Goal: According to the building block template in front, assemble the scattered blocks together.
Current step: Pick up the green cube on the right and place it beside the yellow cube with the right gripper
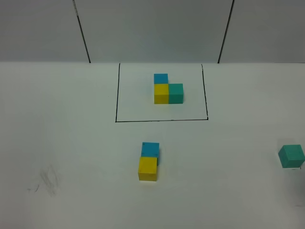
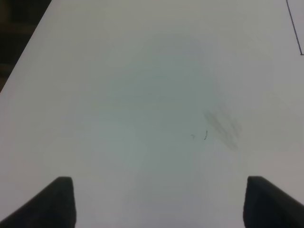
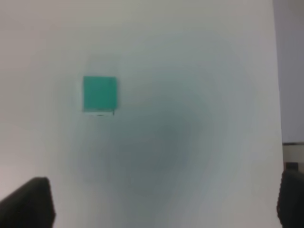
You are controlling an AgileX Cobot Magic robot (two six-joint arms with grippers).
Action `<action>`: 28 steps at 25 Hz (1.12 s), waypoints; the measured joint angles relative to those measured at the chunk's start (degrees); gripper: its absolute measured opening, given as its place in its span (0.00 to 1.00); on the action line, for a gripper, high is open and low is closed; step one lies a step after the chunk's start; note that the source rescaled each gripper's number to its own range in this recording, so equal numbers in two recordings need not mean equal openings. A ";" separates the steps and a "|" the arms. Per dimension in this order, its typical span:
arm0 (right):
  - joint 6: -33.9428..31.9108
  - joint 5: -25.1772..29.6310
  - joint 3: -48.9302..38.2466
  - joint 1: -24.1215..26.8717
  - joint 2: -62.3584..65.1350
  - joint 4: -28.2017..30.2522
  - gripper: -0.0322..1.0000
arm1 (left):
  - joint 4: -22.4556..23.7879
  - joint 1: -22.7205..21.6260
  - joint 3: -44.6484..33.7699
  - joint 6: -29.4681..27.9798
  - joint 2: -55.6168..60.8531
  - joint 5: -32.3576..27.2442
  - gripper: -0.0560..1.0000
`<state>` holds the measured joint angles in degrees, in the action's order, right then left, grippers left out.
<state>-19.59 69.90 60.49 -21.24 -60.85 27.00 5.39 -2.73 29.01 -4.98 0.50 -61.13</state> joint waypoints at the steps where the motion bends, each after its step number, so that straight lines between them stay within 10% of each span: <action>1: 0.34 -0.35 -0.05 1.04 -0.89 -0.36 0.92 | 0.00 0.00 0.00 0.00 0.00 0.00 0.60; 10: 4.55 -4.61 -0.05 10.83 -8.29 -6.06 0.91 | 0.00 0.00 0.00 0.00 0.00 0.00 0.60; 28: 3.68 -20.22 -5.12 13.80 -18.09 -13.53 0.90 | 0.00 0.00 0.00 0.00 0.00 0.00 0.60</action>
<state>-15.91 49.68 55.37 -7.44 -78.94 13.47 5.39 -2.73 29.01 -4.98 0.50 -61.13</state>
